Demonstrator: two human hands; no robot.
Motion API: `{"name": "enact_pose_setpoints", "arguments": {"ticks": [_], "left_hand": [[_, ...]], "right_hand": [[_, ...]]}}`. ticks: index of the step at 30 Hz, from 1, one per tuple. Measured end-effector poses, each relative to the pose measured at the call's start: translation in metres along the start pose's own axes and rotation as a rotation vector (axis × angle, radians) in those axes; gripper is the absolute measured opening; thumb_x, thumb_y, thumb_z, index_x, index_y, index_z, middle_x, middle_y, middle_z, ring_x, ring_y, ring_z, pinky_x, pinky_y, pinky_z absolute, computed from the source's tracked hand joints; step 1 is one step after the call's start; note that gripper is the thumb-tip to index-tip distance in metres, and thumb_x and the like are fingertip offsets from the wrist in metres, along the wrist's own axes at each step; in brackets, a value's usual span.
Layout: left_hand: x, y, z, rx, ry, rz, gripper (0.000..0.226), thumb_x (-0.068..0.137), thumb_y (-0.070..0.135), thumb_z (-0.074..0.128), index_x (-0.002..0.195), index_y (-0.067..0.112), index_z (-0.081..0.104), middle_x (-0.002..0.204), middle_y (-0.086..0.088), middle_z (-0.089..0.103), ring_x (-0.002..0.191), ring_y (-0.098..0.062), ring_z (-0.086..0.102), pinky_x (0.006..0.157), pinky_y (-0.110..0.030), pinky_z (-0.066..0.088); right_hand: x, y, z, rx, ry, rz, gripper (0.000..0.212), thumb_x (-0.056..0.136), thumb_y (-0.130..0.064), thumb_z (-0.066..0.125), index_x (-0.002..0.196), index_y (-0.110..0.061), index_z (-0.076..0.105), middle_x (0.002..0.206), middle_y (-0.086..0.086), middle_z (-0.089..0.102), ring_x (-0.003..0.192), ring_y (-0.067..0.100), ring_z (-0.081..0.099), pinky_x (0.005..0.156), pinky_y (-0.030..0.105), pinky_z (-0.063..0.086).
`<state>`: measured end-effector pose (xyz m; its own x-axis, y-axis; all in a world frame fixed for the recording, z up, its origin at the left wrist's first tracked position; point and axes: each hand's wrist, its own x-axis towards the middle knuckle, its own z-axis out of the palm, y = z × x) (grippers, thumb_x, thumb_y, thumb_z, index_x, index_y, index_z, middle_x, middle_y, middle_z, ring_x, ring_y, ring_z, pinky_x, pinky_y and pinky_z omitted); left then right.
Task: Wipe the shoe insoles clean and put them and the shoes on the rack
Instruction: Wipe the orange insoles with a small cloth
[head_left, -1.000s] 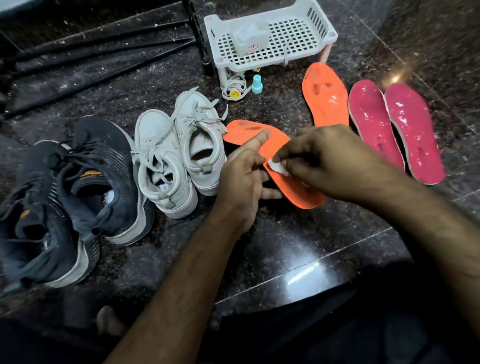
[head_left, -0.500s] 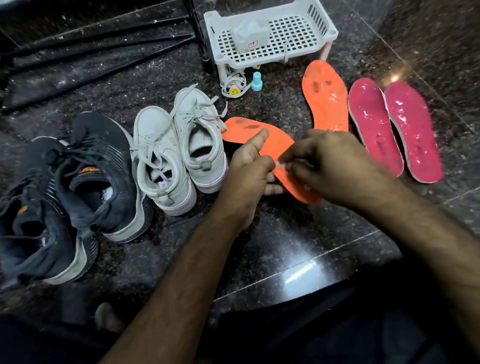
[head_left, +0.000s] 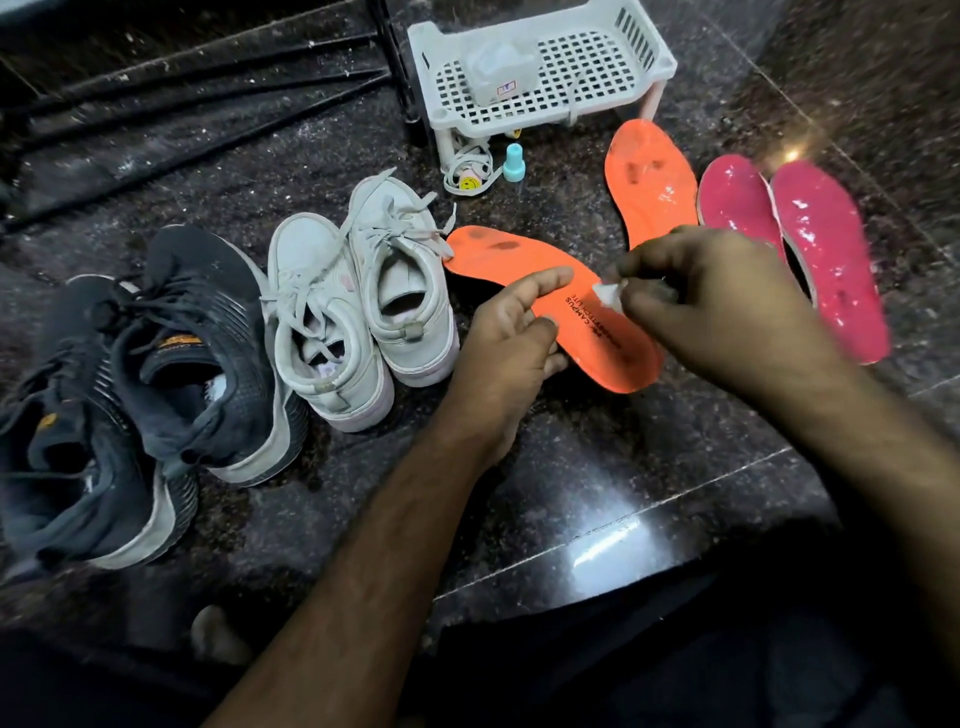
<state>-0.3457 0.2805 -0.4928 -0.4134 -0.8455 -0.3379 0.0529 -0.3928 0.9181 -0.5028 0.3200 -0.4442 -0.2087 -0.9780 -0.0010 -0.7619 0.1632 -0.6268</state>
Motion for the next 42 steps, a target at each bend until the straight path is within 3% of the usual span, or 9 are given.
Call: {"name": "enact_pose_setpoints", "arguments": {"ticks": [5,10,14,19,25,29,35,38,42], "left_hand": [[-0.003,-0.003,0.0,-0.029,0.008,-0.006,0.047,0.1,-0.01,0.036,0.14,0.009,0.053,0.063,0.011,0.066,0.064,-0.005,0.064,0.069,-0.032,0.06],[-0.001,0.001,-0.002,-0.049,0.021,-0.005,0.045,0.103,-0.006,0.035,0.14,0.012,0.054,0.088,0.001,0.074,0.085,-0.019,0.071,0.066,-0.038,0.062],[-0.005,0.0,-0.003,-0.006,0.041,-0.014,0.048,0.101,-0.009,0.033,0.138,0.011,0.054,0.087,-0.003,0.074,0.079,-0.019,0.073,0.067,-0.04,0.063],[-0.001,0.0,-0.003,-0.007,0.022,-0.021,0.049,0.099,-0.009,0.034,0.137,0.013,0.055,0.093,-0.01,0.072,0.086,-0.025,0.069,0.064,-0.033,0.061],[-0.007,0.004,-0.001,0.021,-0.002,-0.016,0.052,0.096,-0.014,0.032,0.139,0.007,0.051,0.055,0.011,0.06,0.05,-0.001,0.057,0.058,-0.028,0.06],[-0.002,0.005,-0.003,0.023,0.008,-0.016,0.05,0.097,-0.011,0.034,0.139,0.01,0.054,0.072,0.005,0.07,0.064,-0.006,0.066,0.063,-0.033,0.061],[-0.002,0.005,-0.007,0.011,0.054,-0.046,0.052,0.094,-0.013,0.036,0.135,0.011,0.057,0.061,0.003,0.06,0.06,-0.012,0.059,0.062,-0.035,0.06],[0.0,0.005,-0.006,0.029,0.062,-0.031,0.053,0.094,-0.011,0.036,0.134,0.014,0.058,0.087,-0.016,0.065,0.077,-0.025,0.062,0.068,-0.043,0.062],[0.001,0.003,-0.006,0.077,0.063,0.0,0.057,0.094,-0.01,0.039,0.14,0.019,0.052,0.068,0.001,0.05,0.056,-0.006,0.053,0.063,-0.037,0.059]], "right_hand": [[-0.009,-0.007,0.005,-0.045,-0.395,-0.028,0.015,0.085,-0.021,0.068,0.094,-0.026,0.079,0.083,-0.003,0.077,0.081,0.014,0.072,0.079,0.031,0.055],[-0.001,-0.002,0.0,-0.045,-0.065,0.001,0.016,0.089,-0.024,0.068,0.103,-0.026,0.076,0.092,-0.003,0.072,0.076,0.011,0.063,0.068,0.018,0.041],[-0.005,0.0,0.001,-0.209,-0.434,-0.13,0.026,0.09,-0.023,0.07,0.114,-0.03,0.074,0.1,-0.005,0.072,0.097,0.016,0.067,0.08,0.02,0.042],[0.0,-0.001,0.006,-0.077,-0.142,-0.103,0.025,0.092,-0.021,0.067,0.115,-0.028,0.073,0.1,-0.005,0.065,0.094,0.017,0.064,0.08,0.022,0.042],[-0.005,-0.007,-0.001,-0.094,-0.404,-0.241,0.03,0.081,-0.01,0.065,0.088,-0.036,0.077,0.089,0.001,0.063,0.079,0.019,0.063,0.077,0.03,0.048],[-0.002,0.001,0.007,-0.056,-0.053,-0.175,0.028,0.086,-0.009,0.062,0.1,-0.028,0.075,0.093,0.005,0.061,0.073,0.014,0.054,0.071,0.023,0.038],[0.001,-0.002,0.015,-0.153,-0.296,-0.412,0.025,0.079,-0.014,0.067,0.1,-0.022,0.079,0.083,-0.004,0.058,0.07,0.011,0.054,0.069,0.019,0.039],[-0.004,0.003,-0.003,-0.167,-0.399,-0.415,0.014,0.078,-0.018,0.074,0.084,-0.029,0.079,0.08,-0.005,0.062,0.066,0.006,0.054,0.068,0.027,0.046],[0.0,0.008,-0.008,0.063,-0.079,-0.19,0.022,0.082,-0.014,0.064,0.092,-0.029,0.076,0.085,-0.007,0.062,0.067,0.002,0.057,0.067,0.02,0.043]]}}
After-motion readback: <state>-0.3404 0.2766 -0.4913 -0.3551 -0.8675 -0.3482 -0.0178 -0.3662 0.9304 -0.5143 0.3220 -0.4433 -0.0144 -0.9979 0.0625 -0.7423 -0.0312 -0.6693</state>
